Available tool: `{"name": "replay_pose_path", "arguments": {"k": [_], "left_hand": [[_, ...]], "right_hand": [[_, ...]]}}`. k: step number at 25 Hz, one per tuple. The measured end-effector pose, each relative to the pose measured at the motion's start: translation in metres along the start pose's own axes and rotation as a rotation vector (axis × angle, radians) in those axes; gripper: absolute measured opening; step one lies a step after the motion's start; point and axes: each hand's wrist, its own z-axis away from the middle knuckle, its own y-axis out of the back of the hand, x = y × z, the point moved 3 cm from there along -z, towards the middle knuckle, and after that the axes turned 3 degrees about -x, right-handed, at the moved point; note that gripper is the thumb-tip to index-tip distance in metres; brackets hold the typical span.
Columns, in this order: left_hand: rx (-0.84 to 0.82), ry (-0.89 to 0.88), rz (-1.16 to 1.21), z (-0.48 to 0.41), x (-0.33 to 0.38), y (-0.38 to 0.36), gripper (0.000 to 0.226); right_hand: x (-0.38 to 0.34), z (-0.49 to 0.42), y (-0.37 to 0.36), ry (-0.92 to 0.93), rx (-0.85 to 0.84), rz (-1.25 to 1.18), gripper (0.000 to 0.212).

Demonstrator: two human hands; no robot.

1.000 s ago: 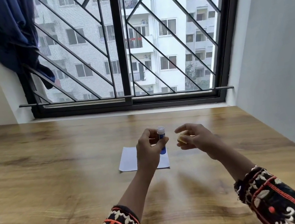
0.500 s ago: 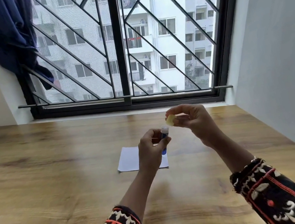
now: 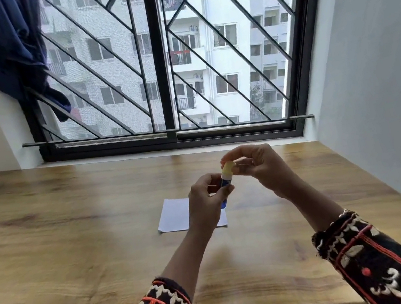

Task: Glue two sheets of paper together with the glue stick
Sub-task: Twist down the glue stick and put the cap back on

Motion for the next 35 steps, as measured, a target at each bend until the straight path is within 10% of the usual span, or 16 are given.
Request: {"name": "replay_pose_path", "arguments": {"k": [30,35], "left_hand": [[-0.024,-0.024,0.008,0.007,0.008,0.0,0.018],[-0.028,0.02,0.081,0.004,0.006,0.007,0.017]], "right_hand": [[-0.018,0.003,-0.004,0.145,-0.026,0.942,0.032],[-0.016,0.004,-0.005,0.074,-0.048,0.492,0.025]]}}
